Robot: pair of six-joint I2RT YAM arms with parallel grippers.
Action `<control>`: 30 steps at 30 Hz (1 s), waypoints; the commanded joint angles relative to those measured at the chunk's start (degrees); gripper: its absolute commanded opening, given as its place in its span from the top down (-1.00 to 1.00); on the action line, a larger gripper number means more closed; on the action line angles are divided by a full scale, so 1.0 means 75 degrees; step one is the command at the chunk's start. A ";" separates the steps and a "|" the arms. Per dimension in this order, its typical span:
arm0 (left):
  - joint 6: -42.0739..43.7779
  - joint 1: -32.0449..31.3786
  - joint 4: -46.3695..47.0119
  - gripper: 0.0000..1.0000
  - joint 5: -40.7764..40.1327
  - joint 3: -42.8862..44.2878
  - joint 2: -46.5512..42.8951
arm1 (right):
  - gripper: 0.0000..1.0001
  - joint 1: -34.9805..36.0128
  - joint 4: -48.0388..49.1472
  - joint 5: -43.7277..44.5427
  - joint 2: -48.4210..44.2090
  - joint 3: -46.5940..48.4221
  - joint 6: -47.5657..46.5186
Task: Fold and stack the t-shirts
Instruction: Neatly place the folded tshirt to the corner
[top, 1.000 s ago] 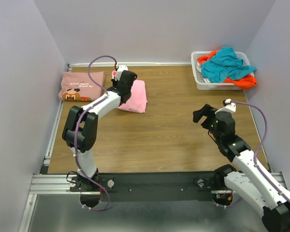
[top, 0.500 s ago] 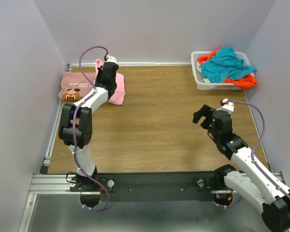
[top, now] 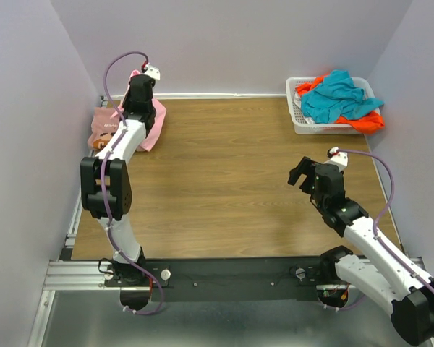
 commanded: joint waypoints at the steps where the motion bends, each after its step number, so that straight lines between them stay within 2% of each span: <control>1: 0.0389 0.0053 -0.0097 1.00 0.0295 0.0408 -0.0104 | -1.00 0.0005 -0.0155 0.0310 0.0073 -0.0039 -0.0044; 7: 0.0283 0.0123 -0.0109 1.00 0.0460 0.0396 -0.0280 | -1.00 0.0005 -0.0155 0.0228 0.0085 -0.0028 -0.0055; 16: -0.0033 0.0674 -0.0027 1.00 0.0847 0.0338 -0.0046 | -1.00 0.0005 -0.0155 0.0286 0.0073 -0.0028 -0.0067; 30: -0.0455 0.1681 0.0114 1.00 0.0648 0.0970 0.1711 | -1.00 -0.0006 -0.0202 0.0380 0.0143 0.0054 -0.0173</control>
